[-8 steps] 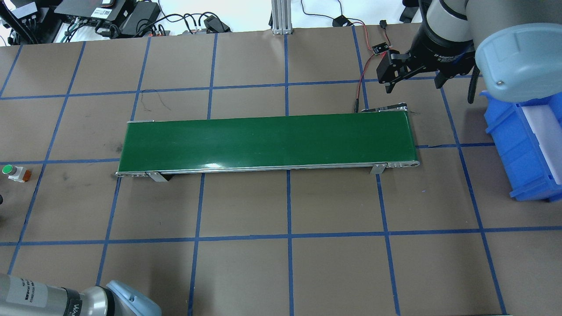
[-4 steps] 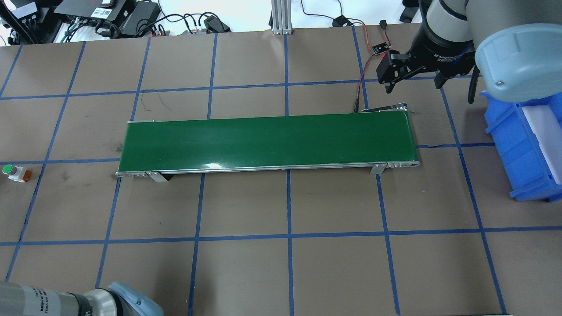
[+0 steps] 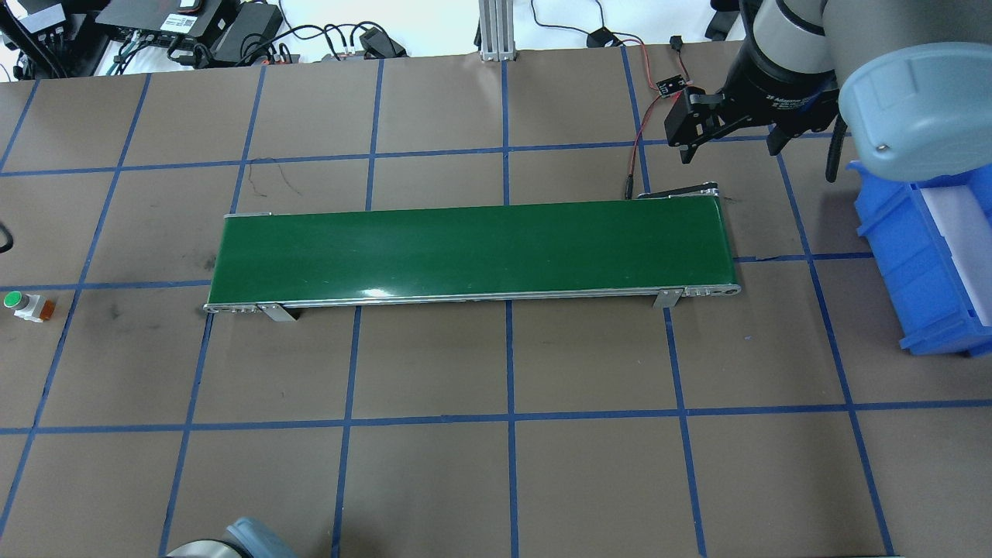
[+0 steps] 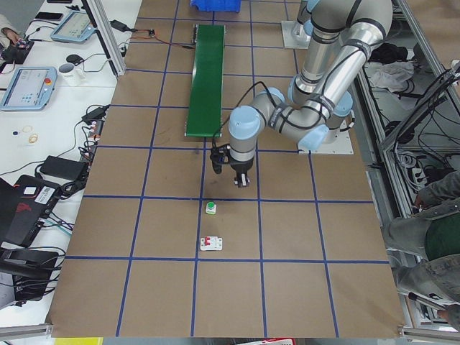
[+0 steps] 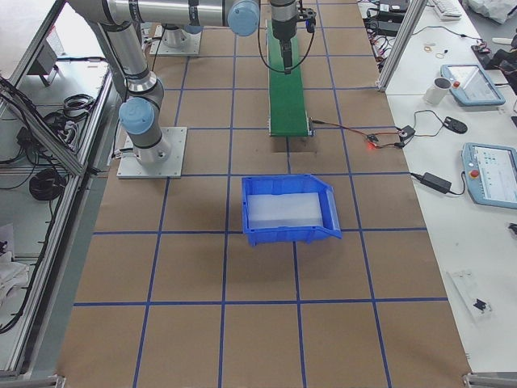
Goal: Move capacitor from left to right
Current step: 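Carry the capacitor with the left gripper over the conveyor's near end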
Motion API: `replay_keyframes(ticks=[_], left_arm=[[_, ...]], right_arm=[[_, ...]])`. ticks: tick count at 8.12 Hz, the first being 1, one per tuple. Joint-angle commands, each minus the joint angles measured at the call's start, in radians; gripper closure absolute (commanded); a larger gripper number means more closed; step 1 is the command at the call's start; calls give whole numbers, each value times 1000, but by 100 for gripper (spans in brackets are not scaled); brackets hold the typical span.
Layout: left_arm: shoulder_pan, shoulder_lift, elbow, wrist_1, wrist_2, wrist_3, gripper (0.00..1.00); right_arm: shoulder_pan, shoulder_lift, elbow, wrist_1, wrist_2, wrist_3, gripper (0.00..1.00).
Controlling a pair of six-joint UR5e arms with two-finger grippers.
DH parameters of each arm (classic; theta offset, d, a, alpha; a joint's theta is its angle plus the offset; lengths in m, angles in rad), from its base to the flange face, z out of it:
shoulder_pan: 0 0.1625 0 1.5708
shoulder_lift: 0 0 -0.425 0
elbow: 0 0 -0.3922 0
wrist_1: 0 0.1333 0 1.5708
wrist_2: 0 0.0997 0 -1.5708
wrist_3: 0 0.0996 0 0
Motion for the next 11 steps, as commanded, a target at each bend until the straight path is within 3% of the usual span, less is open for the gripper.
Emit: replay_keyframes(ticks=[1, 6, 11], left_arm=[[-309, 26, 0, -61, 24, -382, 100], [-483, 19, 0, -78, 36, -593, 100], [-595, -37, 0, -81, 38, -648, 100]], right_arm=[[0, 0, 0, -3, -2, -1, 0], [-2, 0, 0, -7, 0, -2, 0], [-2, 0, 0, -7, -2, -2, 0]])
